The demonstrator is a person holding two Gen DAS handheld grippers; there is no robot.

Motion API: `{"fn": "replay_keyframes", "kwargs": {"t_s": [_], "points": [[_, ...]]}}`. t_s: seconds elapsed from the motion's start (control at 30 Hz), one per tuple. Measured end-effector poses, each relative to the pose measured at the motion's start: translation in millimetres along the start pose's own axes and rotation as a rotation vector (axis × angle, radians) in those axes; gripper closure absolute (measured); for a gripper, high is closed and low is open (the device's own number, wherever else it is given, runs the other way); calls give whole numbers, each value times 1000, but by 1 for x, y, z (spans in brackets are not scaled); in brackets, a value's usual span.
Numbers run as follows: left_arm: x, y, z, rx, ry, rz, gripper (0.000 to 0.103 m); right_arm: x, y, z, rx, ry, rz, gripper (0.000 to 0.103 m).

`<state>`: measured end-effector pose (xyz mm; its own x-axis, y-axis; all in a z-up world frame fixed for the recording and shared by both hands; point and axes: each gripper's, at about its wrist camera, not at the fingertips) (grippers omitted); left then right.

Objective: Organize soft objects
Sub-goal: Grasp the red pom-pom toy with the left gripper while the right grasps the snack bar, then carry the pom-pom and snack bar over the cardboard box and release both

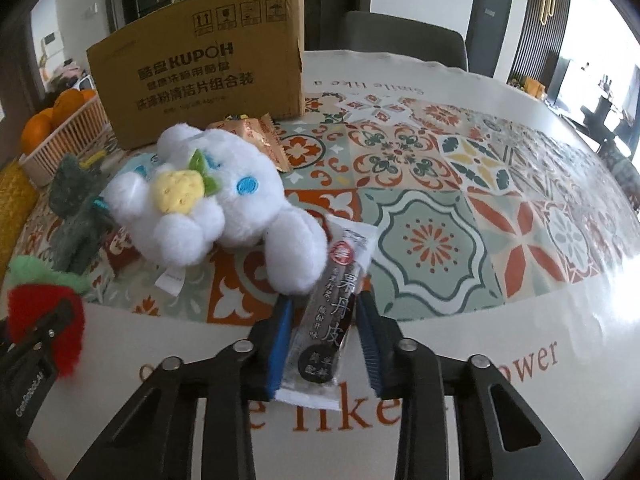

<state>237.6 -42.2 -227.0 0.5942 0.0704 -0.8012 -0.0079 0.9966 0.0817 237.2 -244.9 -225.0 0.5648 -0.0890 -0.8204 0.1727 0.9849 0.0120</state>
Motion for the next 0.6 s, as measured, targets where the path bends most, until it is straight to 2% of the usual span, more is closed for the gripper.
{"fn": "replay_keyframes", "kwargs": {"t_s": [0.2, 0.6], "points": [[-15, -3, -4, 34, -33, -22, 62, -11, -4, -9, 10, 9, 12, 80], [-54, -8, -5, 64, -92, -66, 63, -54, -13, -16, 29, -40, 12, 80]]}}
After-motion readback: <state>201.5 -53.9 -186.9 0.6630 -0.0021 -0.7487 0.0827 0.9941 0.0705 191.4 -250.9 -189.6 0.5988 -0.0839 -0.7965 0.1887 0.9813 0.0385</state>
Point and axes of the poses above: each gripper's, at about its wrist camera, not at the fingertips, and x roughly the way its jaws point, y to its left, z to its top, and after that the axes turned 3 degrees about x, right-handed
